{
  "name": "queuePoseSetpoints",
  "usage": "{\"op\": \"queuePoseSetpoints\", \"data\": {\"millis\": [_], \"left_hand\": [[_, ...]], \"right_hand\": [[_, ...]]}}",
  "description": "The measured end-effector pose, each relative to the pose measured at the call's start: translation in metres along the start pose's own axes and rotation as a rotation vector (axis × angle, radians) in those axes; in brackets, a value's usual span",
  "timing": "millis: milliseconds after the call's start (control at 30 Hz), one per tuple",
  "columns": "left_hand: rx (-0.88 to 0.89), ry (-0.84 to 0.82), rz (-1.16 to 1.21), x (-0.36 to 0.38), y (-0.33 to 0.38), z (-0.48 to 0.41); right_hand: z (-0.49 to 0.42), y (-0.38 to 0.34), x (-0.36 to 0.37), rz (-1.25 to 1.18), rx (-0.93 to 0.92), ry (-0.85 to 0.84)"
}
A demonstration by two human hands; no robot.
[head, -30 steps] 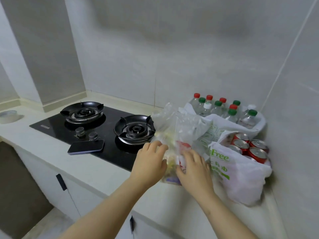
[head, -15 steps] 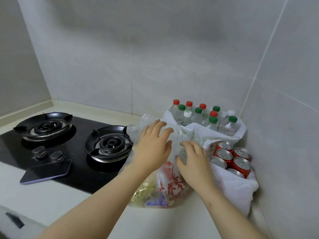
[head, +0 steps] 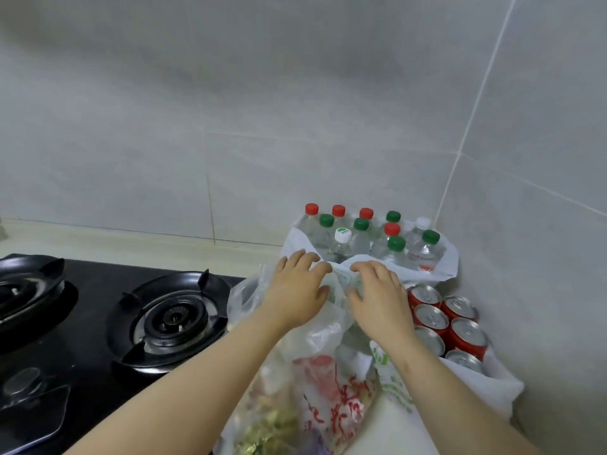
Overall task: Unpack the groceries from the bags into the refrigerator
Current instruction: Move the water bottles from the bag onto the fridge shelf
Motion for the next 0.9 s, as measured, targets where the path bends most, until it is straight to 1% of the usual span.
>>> {"op": "queuePoseSetpoints", "data": {"millis": [200,300,400,467,533,667,733,833,900], "left_hand": [[0.015,-0.006,0.103,-0.004,0.009,-0.034],[0.022,0.008,0.194,-0.005,0.014,-0.054],[-0.012,-0.007,0.287,0.001,0.017,-0.078],[-0.057,-0.057,0.340,0.007,0.018,-0.092],[-0.104,-0.136,0.396,0.016,0.020,-0.103],[-0.215,-0.294,0.496,0.046,0.020,-0.114],[-0.278,-0.321,0.541,0.058,0.019,-0.113],[-0.380,-0.289,0.582,0.067,0.020,-0.113],[-0.447,-0.288,0.645,0.067,0.022,-0.115]], "right_hand": [[-0.021,0.026,-0.001,0.043,0.066,0.012],[-0.036,0.040,0.000,0.067,0.095,0.018],[-0.052,0.057,0.002,0.097,0.126,0.022],[-0.063,0.068,0.004,0.093,0.158,0.034],[-0.073,0.079,0.008,0.035,0.200,0.048],[-0.084,0.094,0.017,-0.172,0.259,0.115],[-0.084,0.099,0.019,-0.238,0.273,0.168],[-0.084,0.105,0.022,-0.379,0.339,0.267],[-0.083,0.107,0.024,-0.477,0.371,0.300]]}}
Point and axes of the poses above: each hand's wrist, its own z-axis away from the middle knuckle, its own x-axis out of the palm, y = z × x, the point moved 3 cm from there along -z, towards the middle knuckle, and after that the axes turned 14 degrees about -x, right-handed, at the moved point
